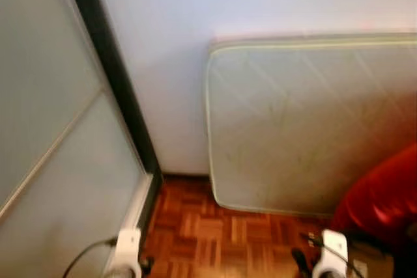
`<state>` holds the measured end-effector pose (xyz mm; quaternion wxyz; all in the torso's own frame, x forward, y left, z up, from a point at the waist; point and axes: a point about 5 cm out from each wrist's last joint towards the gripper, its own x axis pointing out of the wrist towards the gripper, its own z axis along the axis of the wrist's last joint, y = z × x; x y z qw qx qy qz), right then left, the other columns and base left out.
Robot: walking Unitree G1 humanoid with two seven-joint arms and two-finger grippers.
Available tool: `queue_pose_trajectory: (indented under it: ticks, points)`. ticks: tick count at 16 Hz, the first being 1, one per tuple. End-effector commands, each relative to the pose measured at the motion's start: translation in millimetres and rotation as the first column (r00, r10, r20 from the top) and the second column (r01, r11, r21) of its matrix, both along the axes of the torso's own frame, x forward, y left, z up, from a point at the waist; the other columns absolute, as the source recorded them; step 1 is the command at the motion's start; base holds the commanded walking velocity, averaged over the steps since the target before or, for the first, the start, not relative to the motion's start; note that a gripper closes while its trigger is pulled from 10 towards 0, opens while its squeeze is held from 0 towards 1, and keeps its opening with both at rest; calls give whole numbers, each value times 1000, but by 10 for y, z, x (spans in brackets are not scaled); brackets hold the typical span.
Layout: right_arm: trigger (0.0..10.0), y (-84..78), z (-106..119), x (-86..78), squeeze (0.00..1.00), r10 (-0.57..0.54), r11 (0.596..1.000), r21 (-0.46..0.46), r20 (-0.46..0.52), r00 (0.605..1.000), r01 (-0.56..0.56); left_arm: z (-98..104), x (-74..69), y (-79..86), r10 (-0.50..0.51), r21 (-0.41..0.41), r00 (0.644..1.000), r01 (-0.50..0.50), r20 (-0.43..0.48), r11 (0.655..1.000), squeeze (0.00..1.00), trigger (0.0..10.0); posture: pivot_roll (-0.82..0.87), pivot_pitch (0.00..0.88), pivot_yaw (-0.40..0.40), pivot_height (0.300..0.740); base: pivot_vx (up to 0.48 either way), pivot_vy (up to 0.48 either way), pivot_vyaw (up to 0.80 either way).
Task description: Clean up the room
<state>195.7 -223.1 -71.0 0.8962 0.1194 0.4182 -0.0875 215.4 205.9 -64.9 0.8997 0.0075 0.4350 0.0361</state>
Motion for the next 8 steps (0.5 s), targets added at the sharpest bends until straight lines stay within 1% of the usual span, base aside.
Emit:
queue_pose_trajectory:
  ticks: [1,2,3,6,8]
  points:
    - [10000,13,-6,-2,0,-4,1000,3,-5,1000,4,51,77,18,-2,6,1000,2,26,1000,0,10000,80,47,-7,740,0,0,0]
    - [10000,12,-6,-2,0,-7,1000,2,-6,1000,7,55,82,20,-2,5,1000,2,29,1000,0,10000,80,49,-7,740,0,0,0]
    - [10000,11,-6,-3,0,-5,1000,1,-8,1000,5,56,83,20,-2,5,1000,2,30,1000,0,10000,78,50,-7,740,0,0,-513]
    - [10000,10,-7,-4,0,3,1000,2,-13,1000,-3,59,89,16,-5,7,999,4,33,1000,0,10000,81,52,-9,740,0,0,-773]
    - [10000,10,-8,-5,0,8,1000,0,-17,1000,-8,61,94,15,-44,35,999,43,21,998,0,10000,80,51,-7,740,0,0,-769]
